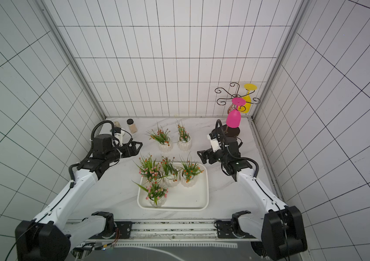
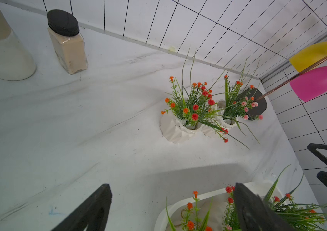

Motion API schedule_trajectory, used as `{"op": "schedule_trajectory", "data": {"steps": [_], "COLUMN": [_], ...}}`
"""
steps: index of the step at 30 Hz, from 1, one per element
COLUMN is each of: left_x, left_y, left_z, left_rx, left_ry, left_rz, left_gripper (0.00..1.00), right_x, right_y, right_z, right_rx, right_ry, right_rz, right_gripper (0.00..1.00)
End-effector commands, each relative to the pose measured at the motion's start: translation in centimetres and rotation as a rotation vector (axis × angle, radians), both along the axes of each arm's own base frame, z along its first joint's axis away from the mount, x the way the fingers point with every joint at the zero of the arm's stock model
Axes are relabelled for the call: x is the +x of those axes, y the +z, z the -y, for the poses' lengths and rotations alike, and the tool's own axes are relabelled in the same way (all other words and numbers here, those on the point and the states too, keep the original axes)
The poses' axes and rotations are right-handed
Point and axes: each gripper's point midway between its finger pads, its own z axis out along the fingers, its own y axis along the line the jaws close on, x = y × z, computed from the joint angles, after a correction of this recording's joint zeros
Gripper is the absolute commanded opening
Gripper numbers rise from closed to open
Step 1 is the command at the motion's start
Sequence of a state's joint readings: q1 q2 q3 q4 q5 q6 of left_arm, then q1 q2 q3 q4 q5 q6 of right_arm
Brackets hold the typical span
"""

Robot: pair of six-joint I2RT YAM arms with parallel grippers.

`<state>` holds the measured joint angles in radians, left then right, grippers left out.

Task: Put the potted gypsophila into the storage box
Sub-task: Pick up the baby's breath potted plant from the center of the board.

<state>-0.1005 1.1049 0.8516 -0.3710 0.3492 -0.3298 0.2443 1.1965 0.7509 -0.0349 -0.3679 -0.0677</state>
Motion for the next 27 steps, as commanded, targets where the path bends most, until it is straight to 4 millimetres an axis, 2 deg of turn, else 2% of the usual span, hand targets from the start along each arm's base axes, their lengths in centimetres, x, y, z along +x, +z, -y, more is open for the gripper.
{"op": "schedule_trajectory", "data": {"steps": [1,6,13,19,27], "left_x": [0.6,0.4,-0.2,-0.3,-0.5], "left_y": [0.6,-0.1,-1.0,-1.3,-1.5], "left_z": [-0.1,0.1,0.5,0.9,1.4], "left_rx": [-0.059,-0.109,-0.125,-0.144,-0.170], "left_ry": [-0.022,-0.070,-0.098,-0.118,-0.140], "left_rz": [0.029,0.017,-0.008,-0.020,-0.026], "left_gripper": [0.95,0.94,0.94,0.93,0.91], "right_x": [2.3,3.8,6.2,7.3,8.7], "right_y": [2.1,0.7,-0.1,-1.2,-3.3], "right_z": [-0.8,-2.3,-3.8,-5.8,-7.2], "right_rx": [-0.056,-0.086,-0.104,-0.137,-0.176], "right_ry": [0.059,0.153,0.232,0.338,0.429], "right_rz": [0.132,0.139,0.152,0.183,0.196], "right_gripper": [0.99,0.99,0.99,0.99,0.99]}}
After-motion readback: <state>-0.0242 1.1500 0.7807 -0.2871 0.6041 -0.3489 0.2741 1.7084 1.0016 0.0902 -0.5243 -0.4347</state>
